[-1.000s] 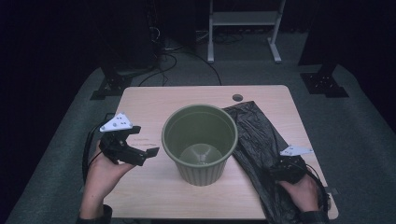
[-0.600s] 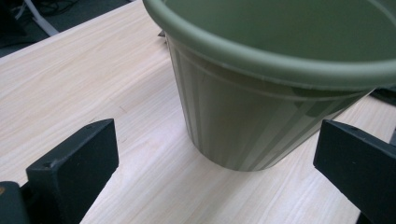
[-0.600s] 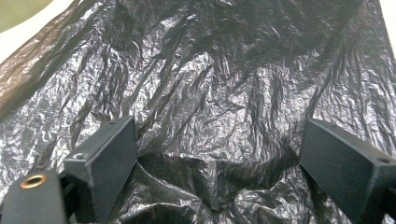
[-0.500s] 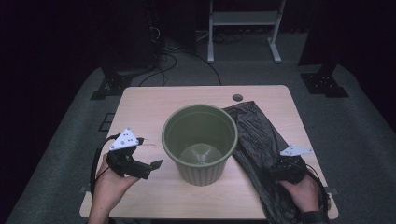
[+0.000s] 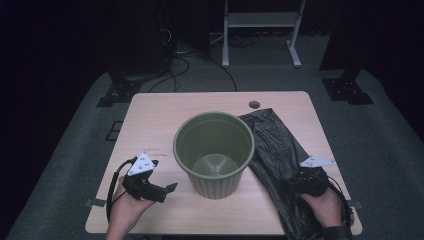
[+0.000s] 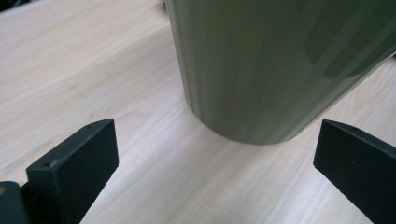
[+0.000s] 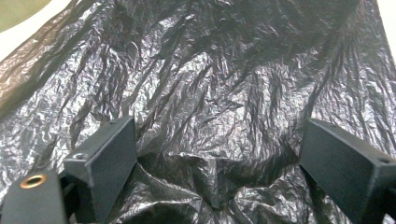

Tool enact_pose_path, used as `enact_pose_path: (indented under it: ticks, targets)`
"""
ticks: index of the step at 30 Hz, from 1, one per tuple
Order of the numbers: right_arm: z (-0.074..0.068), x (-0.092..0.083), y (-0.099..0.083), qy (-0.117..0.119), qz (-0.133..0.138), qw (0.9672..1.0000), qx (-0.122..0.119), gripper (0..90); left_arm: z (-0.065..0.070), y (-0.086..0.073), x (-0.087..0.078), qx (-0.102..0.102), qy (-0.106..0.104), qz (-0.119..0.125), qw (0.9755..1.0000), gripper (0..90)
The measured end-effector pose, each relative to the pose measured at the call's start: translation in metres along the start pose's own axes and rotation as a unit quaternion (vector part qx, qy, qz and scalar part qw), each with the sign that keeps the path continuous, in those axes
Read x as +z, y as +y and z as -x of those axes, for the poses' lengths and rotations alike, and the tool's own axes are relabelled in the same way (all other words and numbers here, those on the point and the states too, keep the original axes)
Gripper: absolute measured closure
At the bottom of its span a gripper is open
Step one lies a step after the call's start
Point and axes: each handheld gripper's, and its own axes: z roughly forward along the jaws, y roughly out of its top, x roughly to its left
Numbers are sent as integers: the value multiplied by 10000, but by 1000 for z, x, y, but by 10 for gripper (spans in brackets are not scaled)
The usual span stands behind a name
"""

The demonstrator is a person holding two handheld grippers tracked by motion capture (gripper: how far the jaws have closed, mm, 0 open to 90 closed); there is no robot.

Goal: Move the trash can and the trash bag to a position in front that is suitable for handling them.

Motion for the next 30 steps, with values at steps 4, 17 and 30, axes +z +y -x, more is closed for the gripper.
enact_pose_path:
  ticks: [4, 17, 30]
  targets:
    - [0, 0, 0, 5, 2, 10000, 3, 105, -3, -9, 9, -16, -30, -56, 10000, 0]
    - [0, 0, 0, 8, 1, 10000, 1, 103, -15, -32, 37, 29, 102, -211, 9997, 0]
    - [0, 0, 0, 15, 3, 10000, 1, 106, -19, -50, 61, 126, 47, -668, 9977, 0]
